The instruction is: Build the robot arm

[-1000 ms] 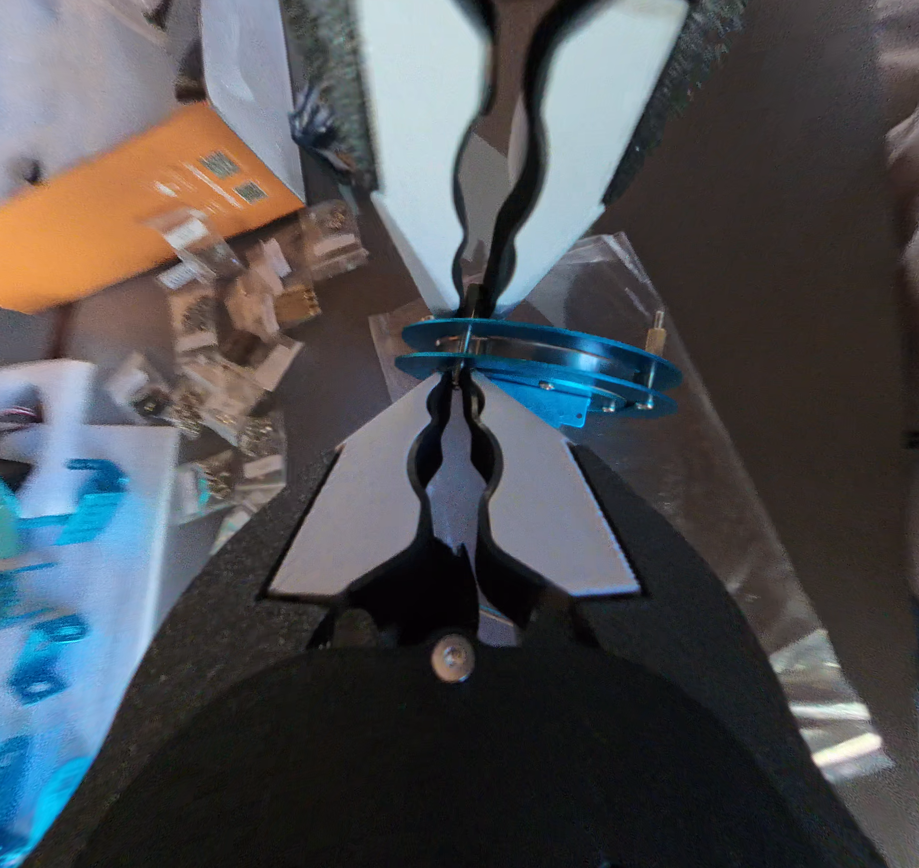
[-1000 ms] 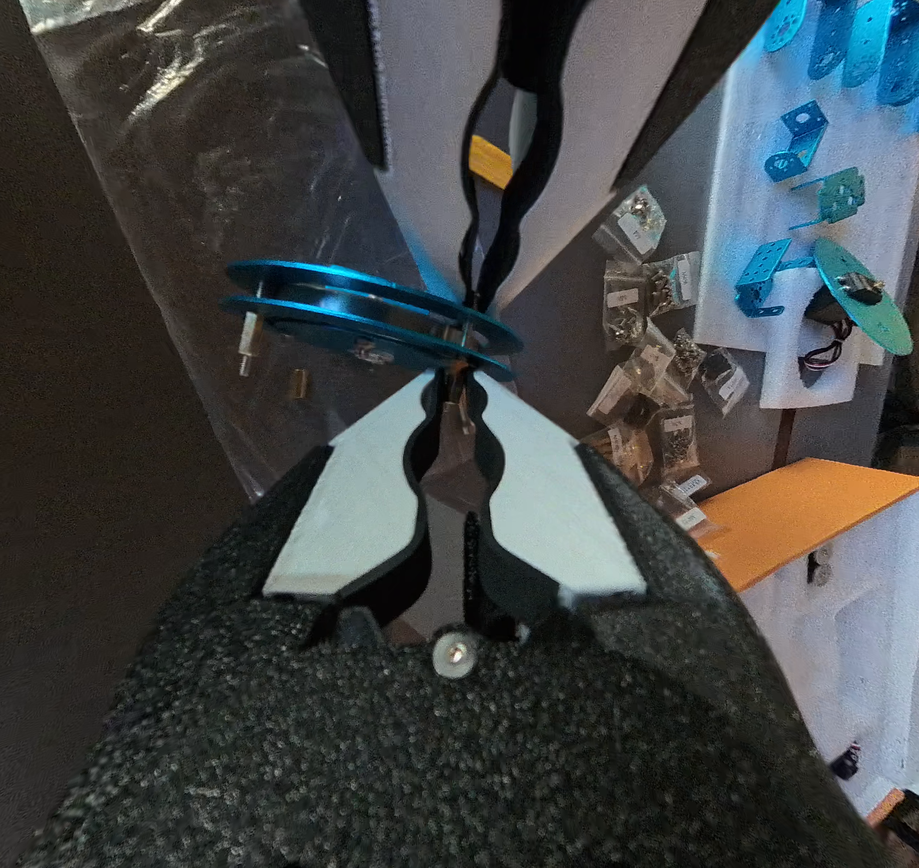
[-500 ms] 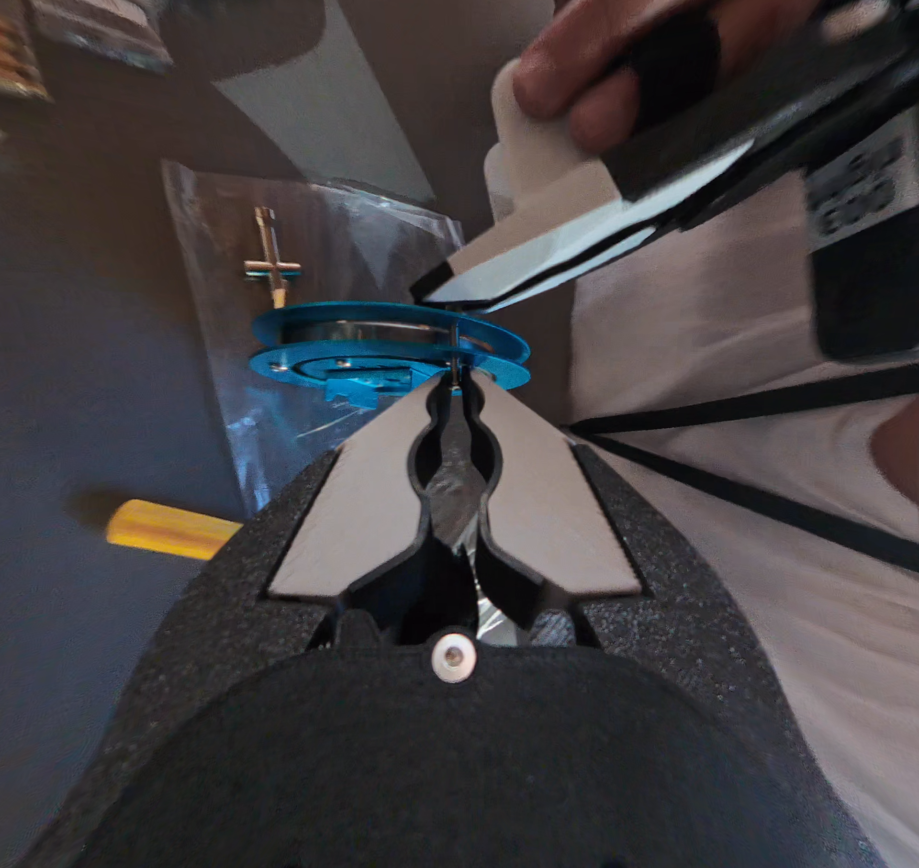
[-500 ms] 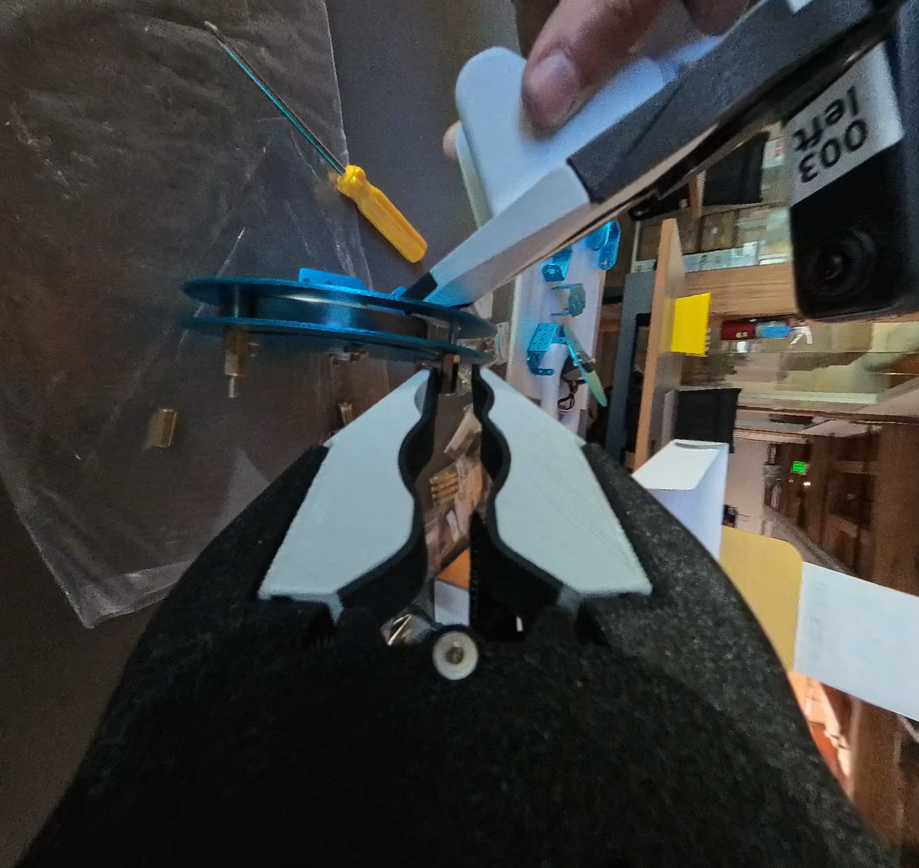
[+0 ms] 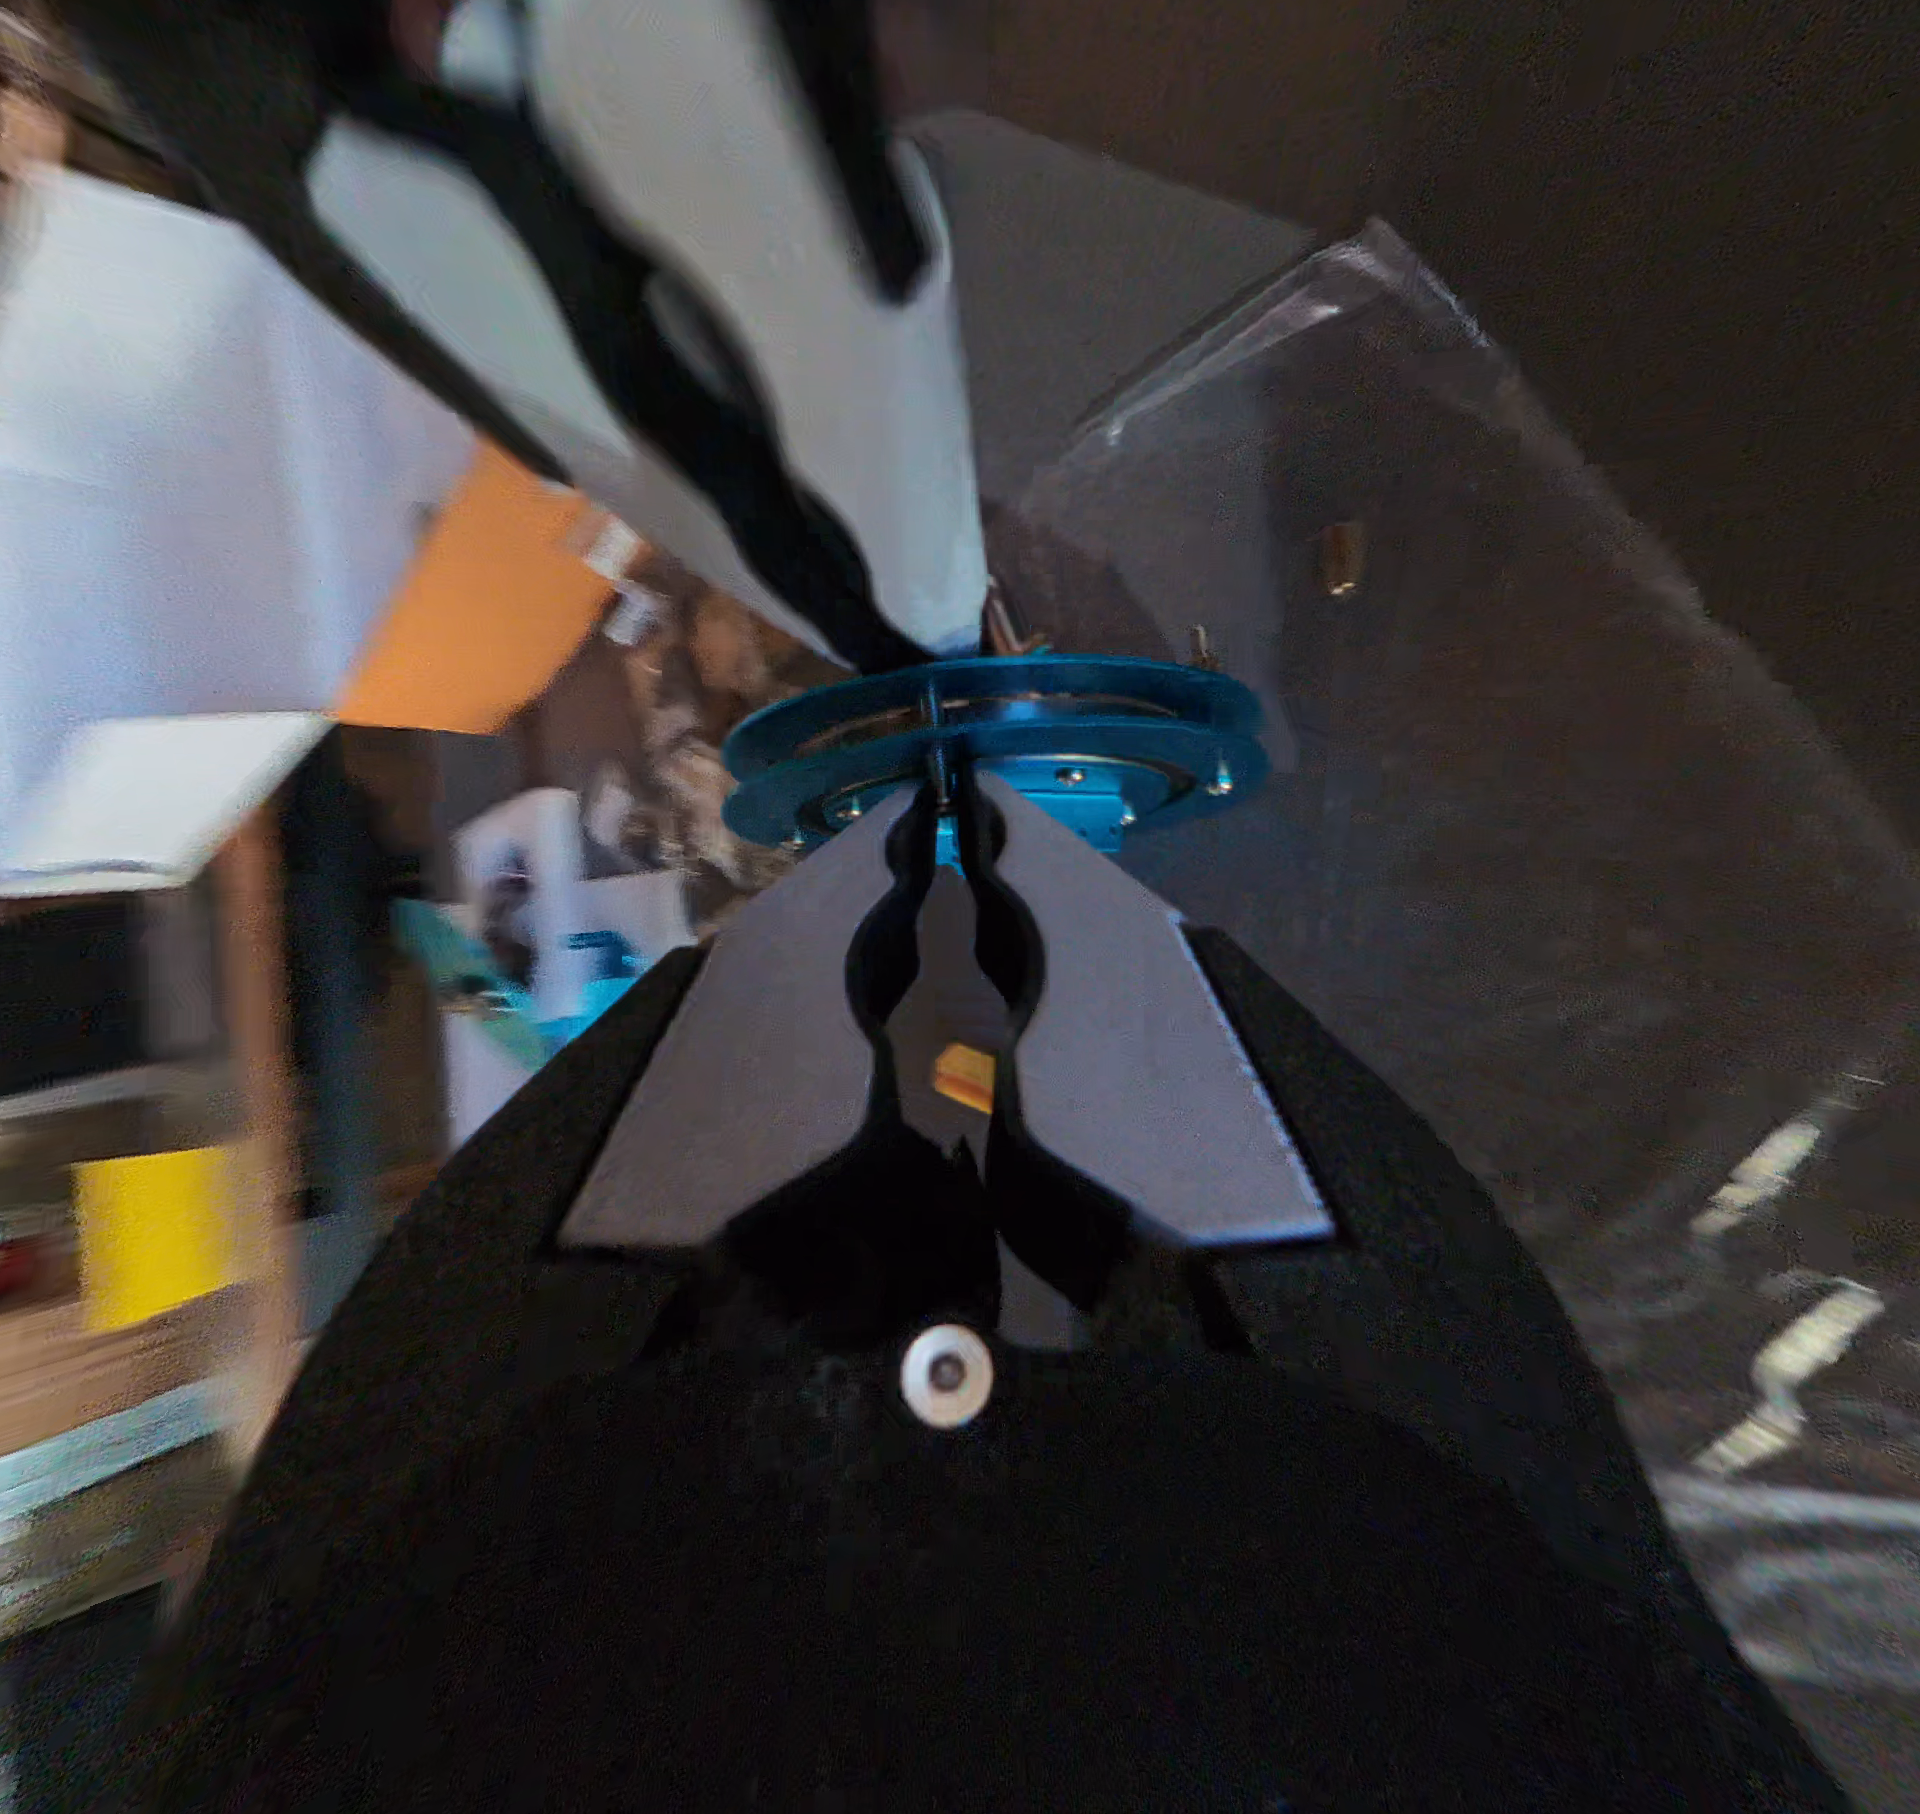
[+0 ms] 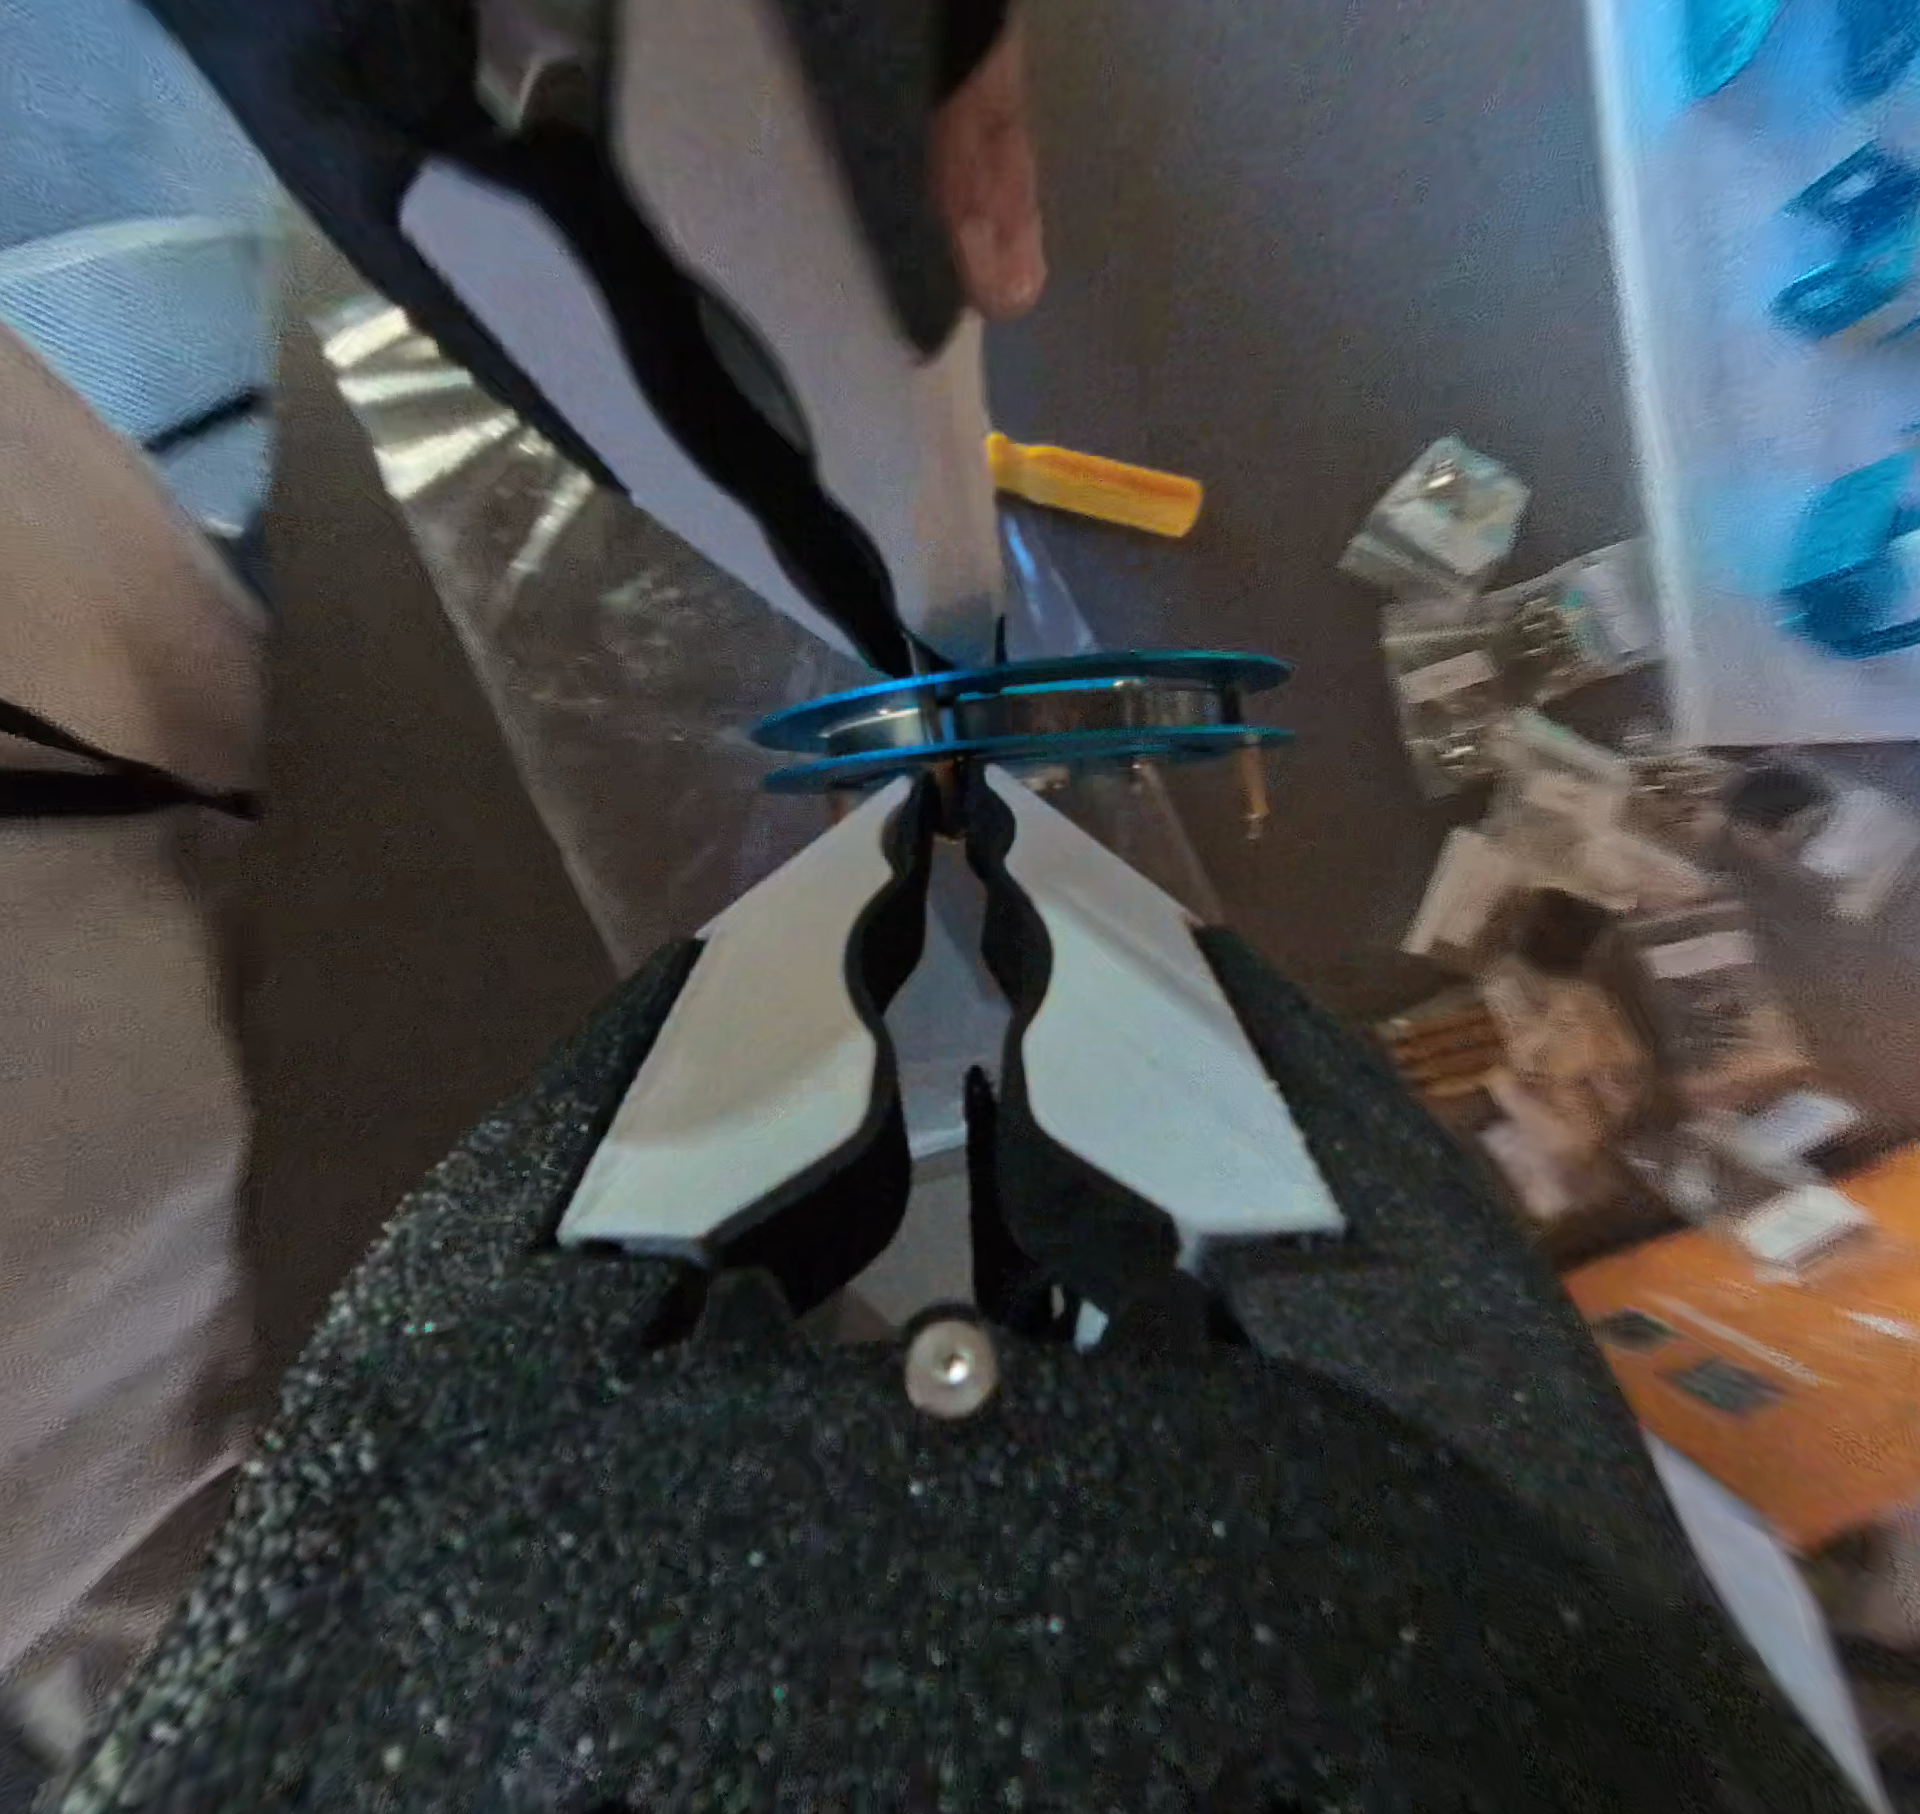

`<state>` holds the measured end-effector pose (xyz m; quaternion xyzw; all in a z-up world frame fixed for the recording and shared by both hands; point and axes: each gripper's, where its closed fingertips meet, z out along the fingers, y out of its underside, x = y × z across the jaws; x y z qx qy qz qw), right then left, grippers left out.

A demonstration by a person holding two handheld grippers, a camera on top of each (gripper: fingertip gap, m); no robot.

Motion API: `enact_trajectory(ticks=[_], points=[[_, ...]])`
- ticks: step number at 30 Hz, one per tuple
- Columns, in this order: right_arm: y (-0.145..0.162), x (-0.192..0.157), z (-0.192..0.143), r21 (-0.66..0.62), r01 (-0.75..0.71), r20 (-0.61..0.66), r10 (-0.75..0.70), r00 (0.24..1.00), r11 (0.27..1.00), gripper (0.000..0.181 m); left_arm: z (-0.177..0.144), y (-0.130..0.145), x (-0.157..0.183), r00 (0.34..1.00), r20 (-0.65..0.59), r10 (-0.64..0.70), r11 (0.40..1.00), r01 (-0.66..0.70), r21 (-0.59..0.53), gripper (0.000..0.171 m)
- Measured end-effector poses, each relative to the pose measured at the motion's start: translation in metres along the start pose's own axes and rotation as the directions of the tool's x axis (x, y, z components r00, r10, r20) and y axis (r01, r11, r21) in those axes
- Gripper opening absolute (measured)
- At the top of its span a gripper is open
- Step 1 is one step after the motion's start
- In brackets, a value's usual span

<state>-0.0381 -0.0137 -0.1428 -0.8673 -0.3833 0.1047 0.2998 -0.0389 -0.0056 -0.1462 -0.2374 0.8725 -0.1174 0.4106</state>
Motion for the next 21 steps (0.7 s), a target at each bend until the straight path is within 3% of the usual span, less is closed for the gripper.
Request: enact_trajectory(ticks=[2, 3, 5, 8, 10, 13, 15, 17, 21], points=[[0.003, -0.006, 0.0, -0.037, -0.225, 0.251, 0.227, 0.941, 0.974, 0.004, 0.001, 0.0, -0.007, 0.947, 0.235, 0.219, 0.976, -0.21, -0.066, 0.002], [0.003, -0.008, -0.001, -0.09, -0.341, 0.366, 0.349, 0.862, 0.936, 0.004, 0.002, -0.001, -0.01, 0.896, 0.323, 0.305, 0.952, -0.283, -0.116, 0.002], [0.006, -0.016, -0.004, -0.206, -0.464, 0.543, 0.495, 0.678, 0.862, 0.003, 0.003, -0.005, -0.013, 0.858, 0.393, 0.332, 0.943, -0.305, -0.131, 0.001], [0.0, -0.02, -0.011, -0.341, -0.602, 0.69, 0.627, 0.361, 0.722, 0.005, 0.002, -0.006, -0.02, 0.794, 0.483, 0.37, 0.928, -0.337, -0.156, 0.001], [0.0, -0.022, -0.013, -0.351, -0.611, 0.719, 0.623, 0.309, 0.709, 0.004, 0.003, -0.007, -0.019, 0.799, 0.49, 0.349, 0.935, -0.327, -0.134, 0.001], [0.002, -0.021, -0.012, -0.234, -0.561, 0.698, 0.539, 0.472, 0.794, 0.005, 0.005, -0.009, -0.015, 0.905, 0.393, 0.162, 0.984, -0.176, -0.002, 0.003], [0.004, -0.02, -0.011, -0.1, -0.459, 0.615, 0.417, 0.669, 0.883, 0.008, 0.004, -0.01, -0.011, 0.966, 0.259, -0.007, 0.996, -0.017, 0.088, 0.003], [0.001, -0.021, -0.01, 0.039, -0.343, 0.5, 0.279, 0.82, 0.938, 0.012, 0.003, -0.009, -0.008, 0.978, 0.138, -0.156, 0.98, 0.136, 0.142, 0.004], [-0.001, -0.018, -0.002, 0.184, -0.123, 0.188, 0.087, 0.978, 0.975, 0.009, 0.001, -0.006, -0.006, 0.952, 0.004, -0.305, 0.933, 0.298, 0.203, 0.004]])
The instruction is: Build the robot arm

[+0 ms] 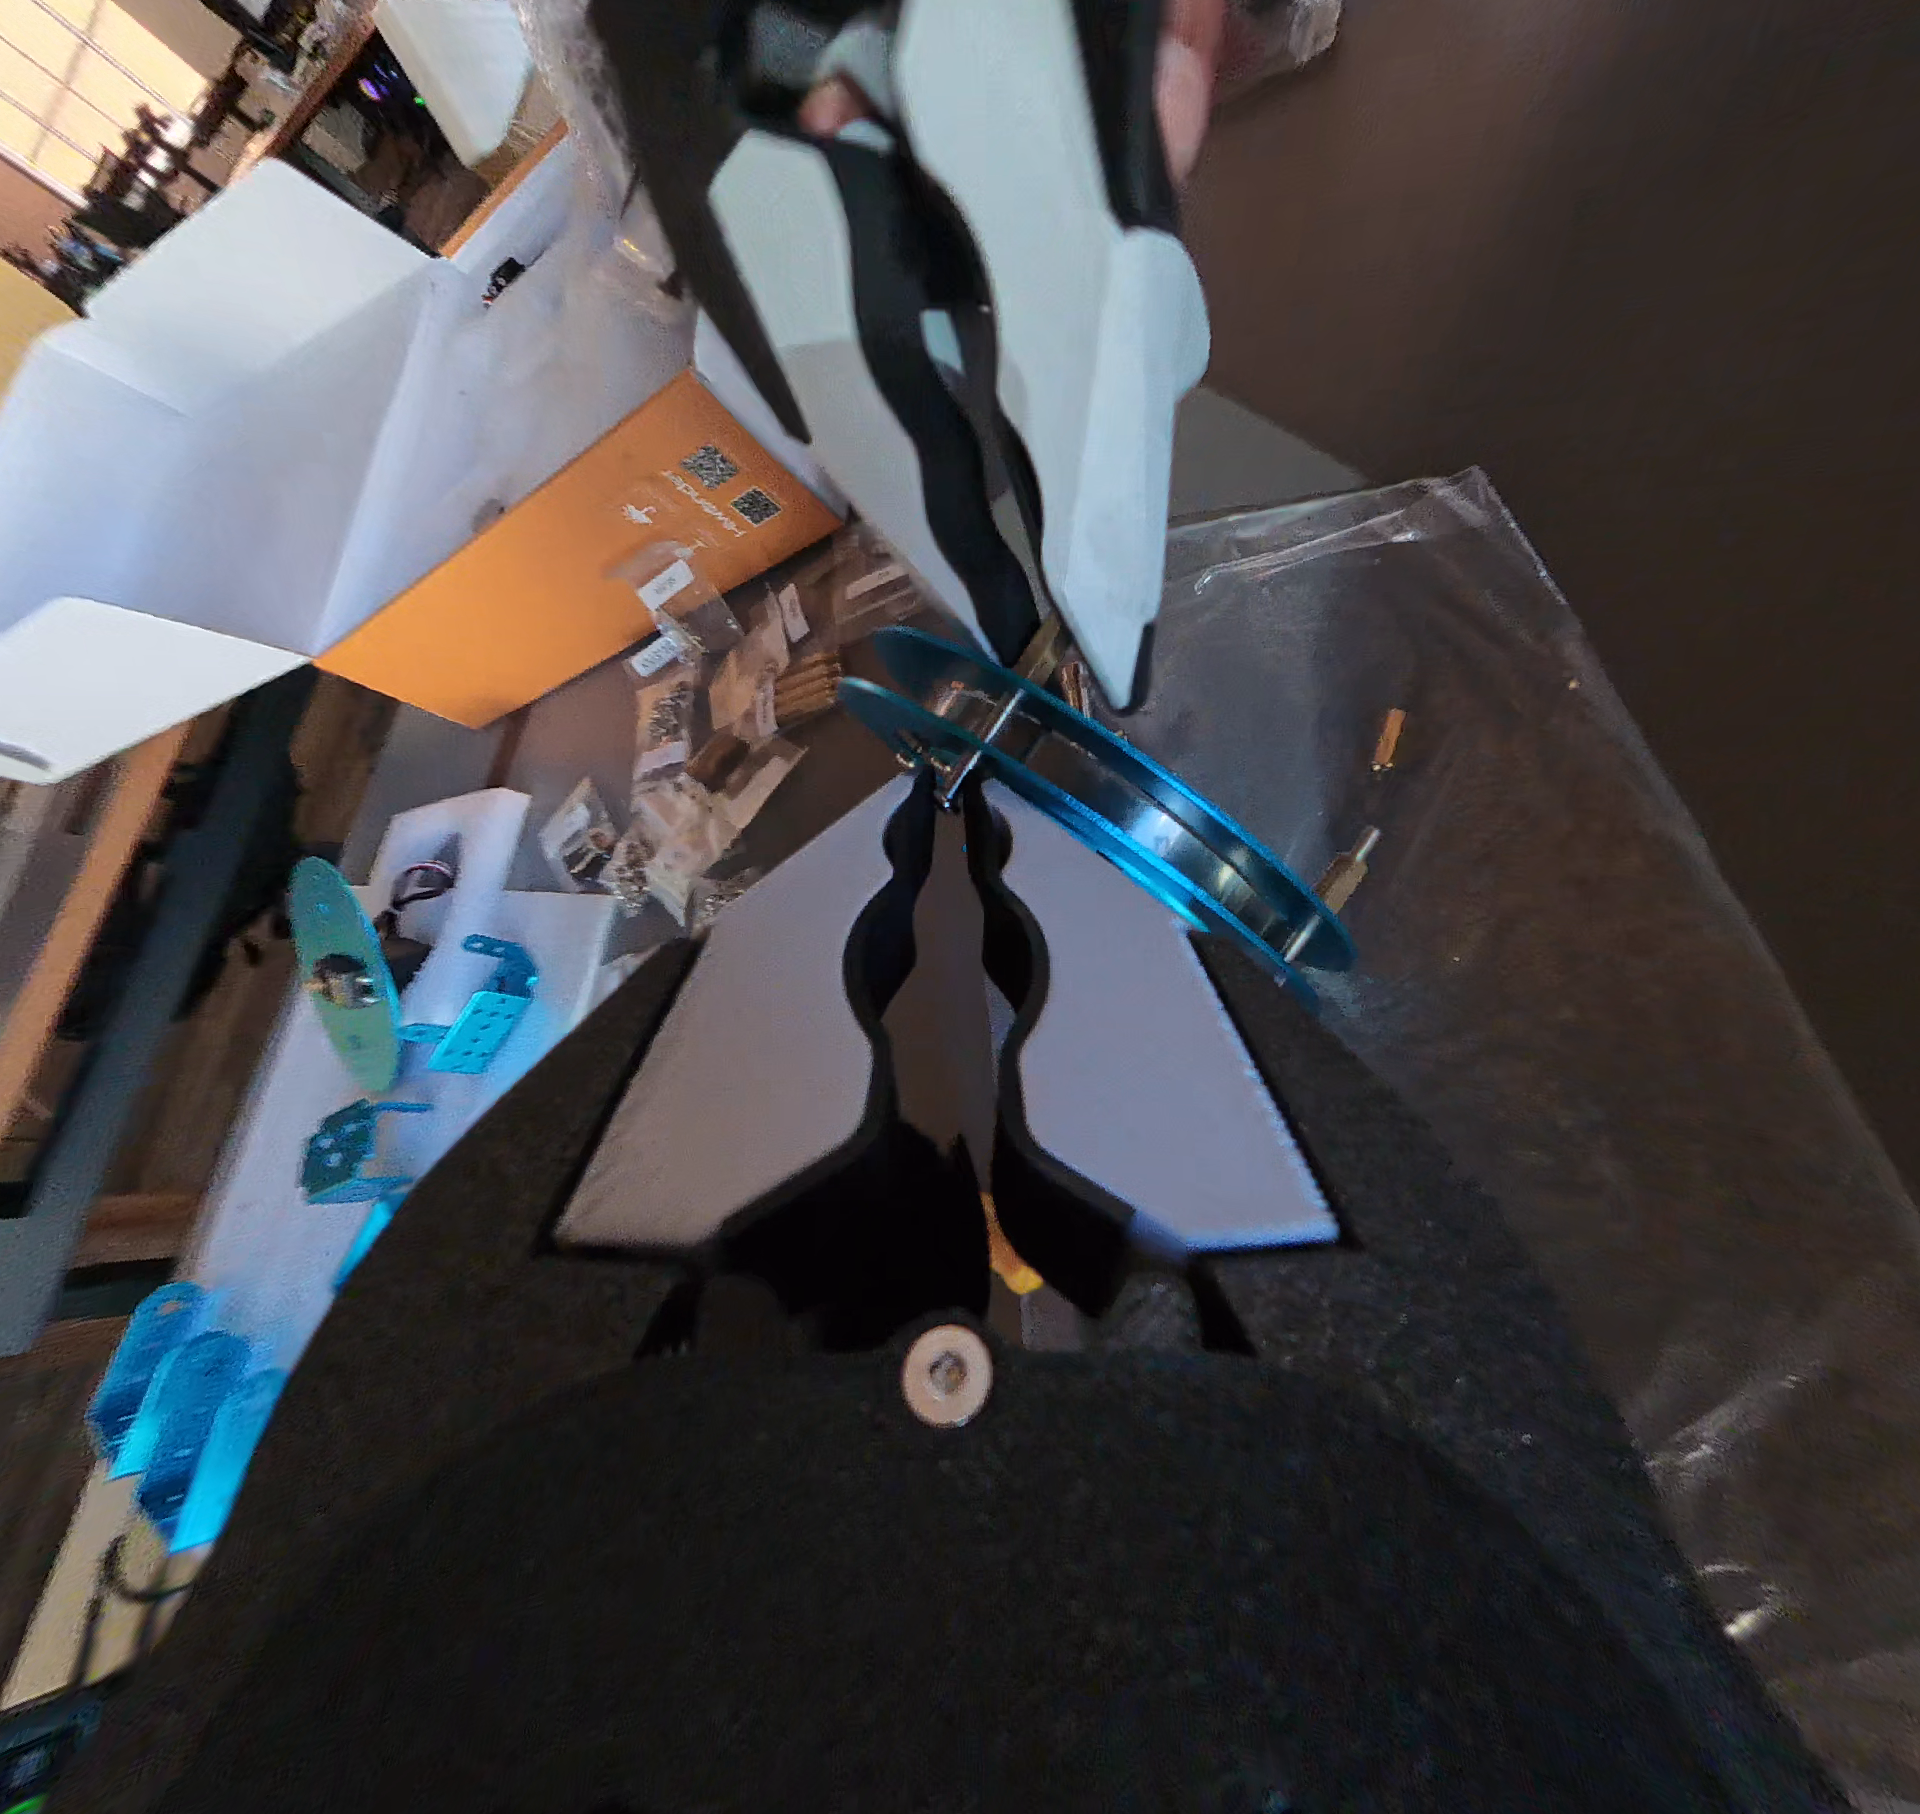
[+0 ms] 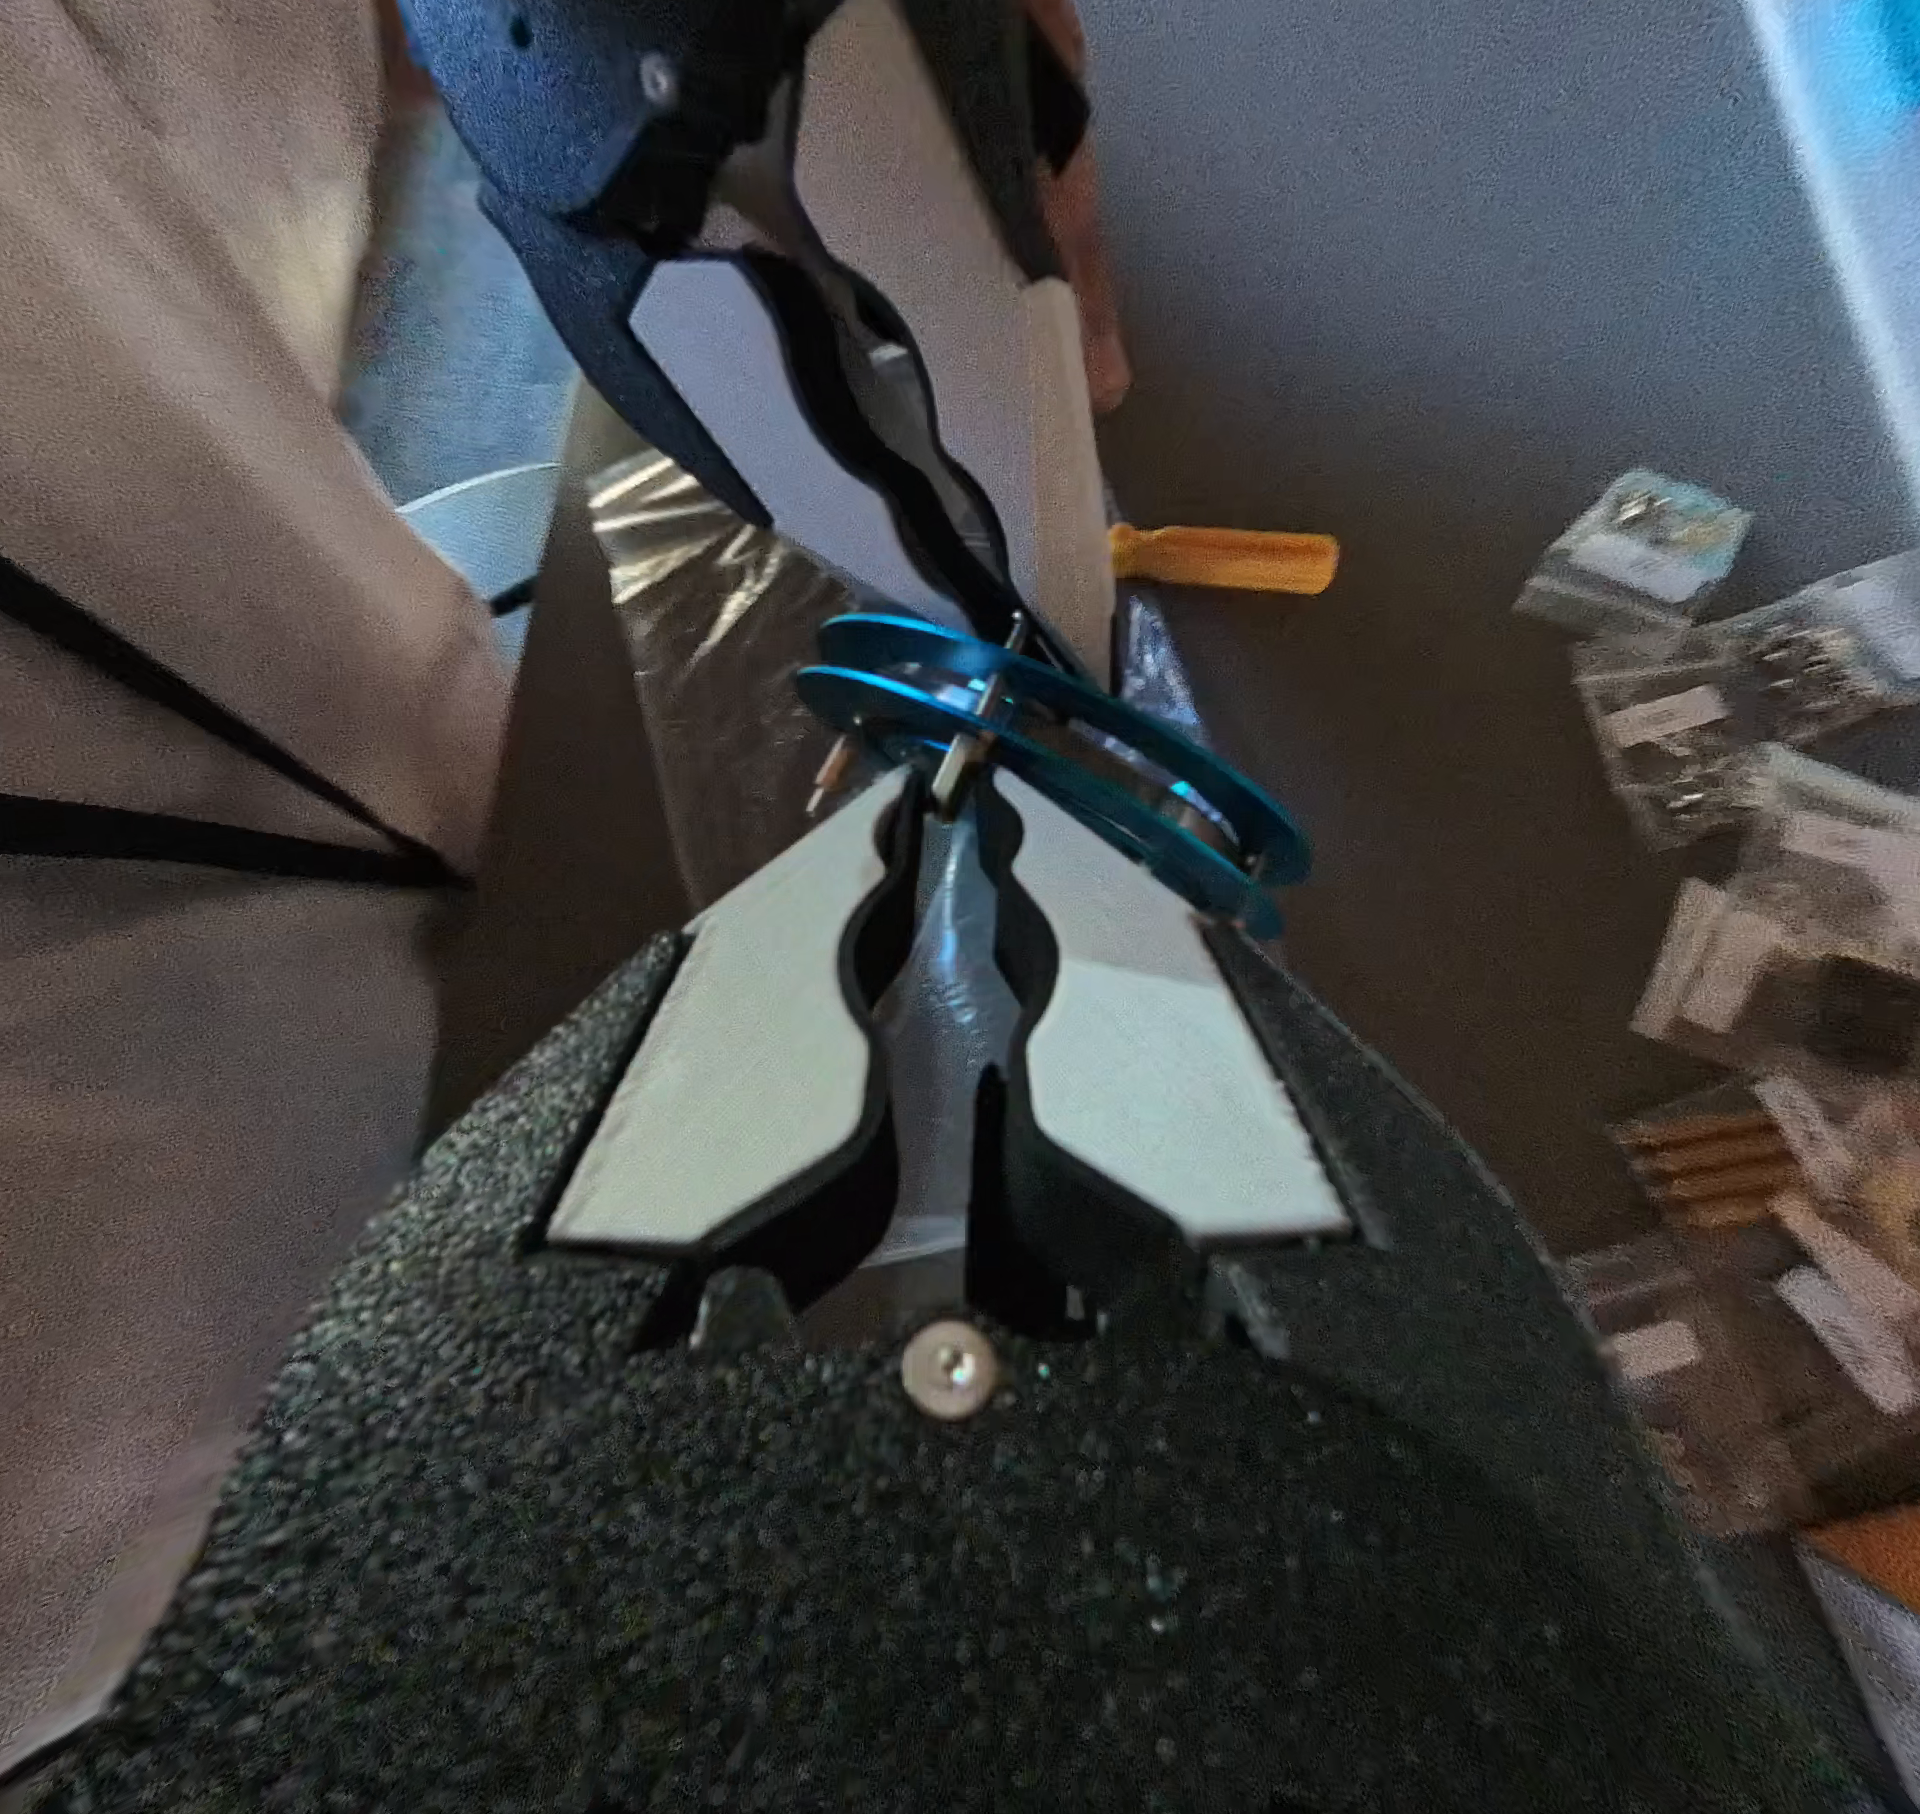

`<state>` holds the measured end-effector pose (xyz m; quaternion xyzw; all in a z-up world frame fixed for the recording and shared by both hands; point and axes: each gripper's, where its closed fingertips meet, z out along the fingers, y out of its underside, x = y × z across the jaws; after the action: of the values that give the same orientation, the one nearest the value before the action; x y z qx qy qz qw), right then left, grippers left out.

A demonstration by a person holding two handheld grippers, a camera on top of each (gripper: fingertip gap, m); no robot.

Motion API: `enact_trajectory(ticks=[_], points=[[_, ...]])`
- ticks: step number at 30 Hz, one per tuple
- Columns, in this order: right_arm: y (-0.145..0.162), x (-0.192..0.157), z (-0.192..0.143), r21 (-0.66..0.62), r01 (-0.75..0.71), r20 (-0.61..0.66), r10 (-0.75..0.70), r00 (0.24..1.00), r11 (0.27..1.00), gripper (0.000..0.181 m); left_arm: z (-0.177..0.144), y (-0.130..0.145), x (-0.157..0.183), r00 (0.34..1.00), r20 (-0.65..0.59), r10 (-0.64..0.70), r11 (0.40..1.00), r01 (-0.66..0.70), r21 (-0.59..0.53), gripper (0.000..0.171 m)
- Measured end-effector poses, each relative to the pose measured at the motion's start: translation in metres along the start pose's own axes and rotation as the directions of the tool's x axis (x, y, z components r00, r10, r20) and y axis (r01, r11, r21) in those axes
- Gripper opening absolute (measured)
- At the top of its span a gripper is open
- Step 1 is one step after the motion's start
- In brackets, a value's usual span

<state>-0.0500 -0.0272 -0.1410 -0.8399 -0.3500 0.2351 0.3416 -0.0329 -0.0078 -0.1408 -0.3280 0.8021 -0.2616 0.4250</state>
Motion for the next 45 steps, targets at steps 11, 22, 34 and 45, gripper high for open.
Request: enact_trajectory(ticks=[11, 22, 34, 45], points=[[-0.005, 0.009, -0.005, 0.111, 0.379, -0.563, -0.256, 0.786, 0.919, 0.006, -0.007, 0.009, -0.001, 0.999, 0.001, -0.042, 0.996, 0.042, 0.081, 0.004], [0.004, 0.003, -0.007, 0.312, 0.253, -0.394, -0.117, 0.912, 0.916, 0.023, -0.012, 0.021, -0.008, 0.994, -0.038, -0.1, 0.982, 0.105, 0.155, 0.004], [0.011, 0.005, -0.004, 0.303, 0.281, -0.397, -0.148, 0.906, 0.911, 0.023, -0.012, 0.028, -0.012, 0.984, -0.084, -0.155, 0.971, 0.168, 0.168, 0.004], [-0.018, 0.004, -0.005, 0.32, 0.447, -0.532, -0.232, 0.814, 0.835, 0.023, -0.01, 0.013, -0.001, 0.984, -0.075, -0.161, 0.985, 0.165, 0.045, 0.004]])
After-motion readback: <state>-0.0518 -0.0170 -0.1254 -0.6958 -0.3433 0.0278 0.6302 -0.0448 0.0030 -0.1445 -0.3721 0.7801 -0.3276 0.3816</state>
